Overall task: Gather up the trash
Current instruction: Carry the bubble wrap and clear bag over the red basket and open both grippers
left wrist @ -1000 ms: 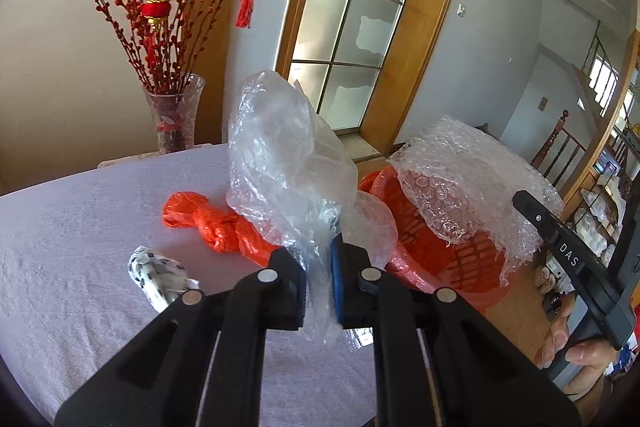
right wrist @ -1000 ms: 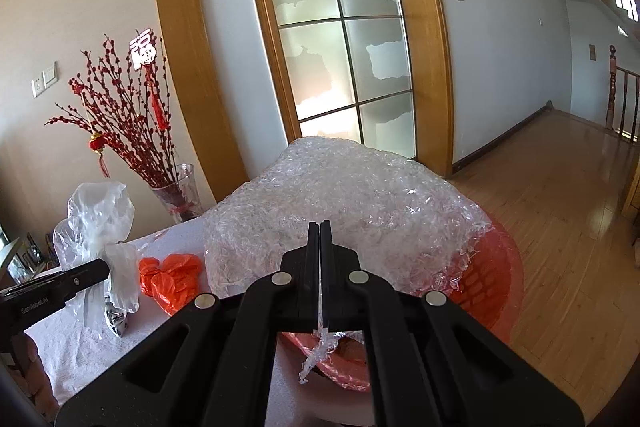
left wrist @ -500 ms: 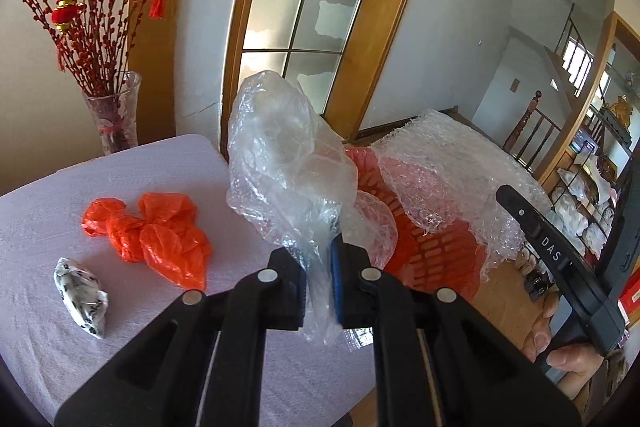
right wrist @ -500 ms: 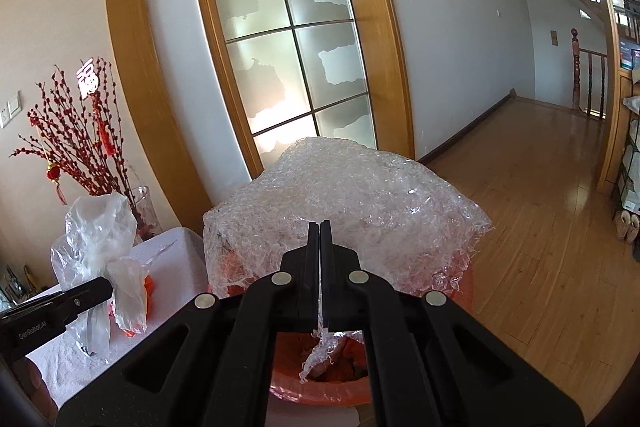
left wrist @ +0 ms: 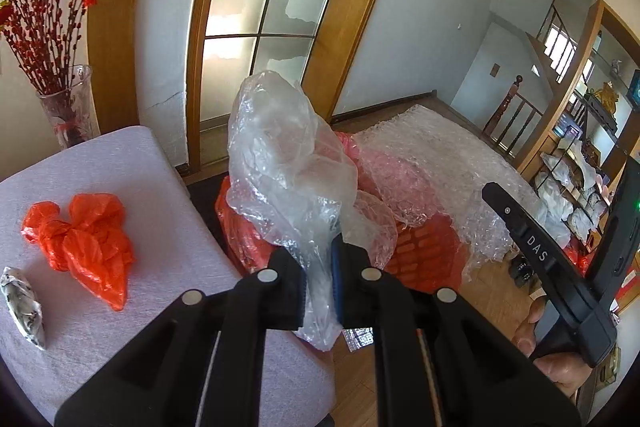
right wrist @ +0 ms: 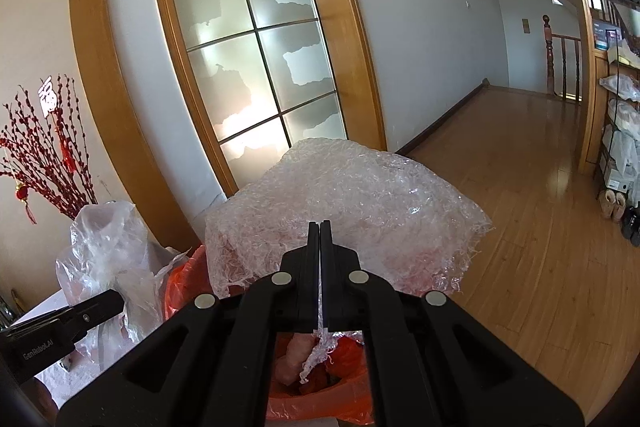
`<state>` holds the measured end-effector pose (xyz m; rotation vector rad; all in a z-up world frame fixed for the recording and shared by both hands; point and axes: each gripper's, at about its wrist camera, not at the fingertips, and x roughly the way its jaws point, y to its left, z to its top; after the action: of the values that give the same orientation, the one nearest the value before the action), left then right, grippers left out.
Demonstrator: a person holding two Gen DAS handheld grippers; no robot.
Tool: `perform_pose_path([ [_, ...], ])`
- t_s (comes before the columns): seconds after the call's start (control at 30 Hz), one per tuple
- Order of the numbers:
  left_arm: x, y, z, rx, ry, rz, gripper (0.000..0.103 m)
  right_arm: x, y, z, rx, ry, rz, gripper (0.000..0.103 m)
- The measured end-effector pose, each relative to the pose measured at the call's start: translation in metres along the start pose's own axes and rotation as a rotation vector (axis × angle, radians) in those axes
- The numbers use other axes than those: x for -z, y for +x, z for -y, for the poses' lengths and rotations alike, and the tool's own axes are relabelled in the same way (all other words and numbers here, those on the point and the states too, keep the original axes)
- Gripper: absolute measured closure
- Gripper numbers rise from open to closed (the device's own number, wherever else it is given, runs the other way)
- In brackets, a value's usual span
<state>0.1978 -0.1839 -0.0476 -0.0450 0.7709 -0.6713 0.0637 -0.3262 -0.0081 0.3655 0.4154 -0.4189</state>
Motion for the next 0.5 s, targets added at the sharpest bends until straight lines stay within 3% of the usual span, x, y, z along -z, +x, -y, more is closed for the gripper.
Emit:
perform_pose_path([
  [0.5, -0.005, 0.049, 0.004, 0.039, -0.019, -0.059, 0.089, 0.003, 0.025, 0.015, -0.016, 0.04, -0.055, 0.102],
])
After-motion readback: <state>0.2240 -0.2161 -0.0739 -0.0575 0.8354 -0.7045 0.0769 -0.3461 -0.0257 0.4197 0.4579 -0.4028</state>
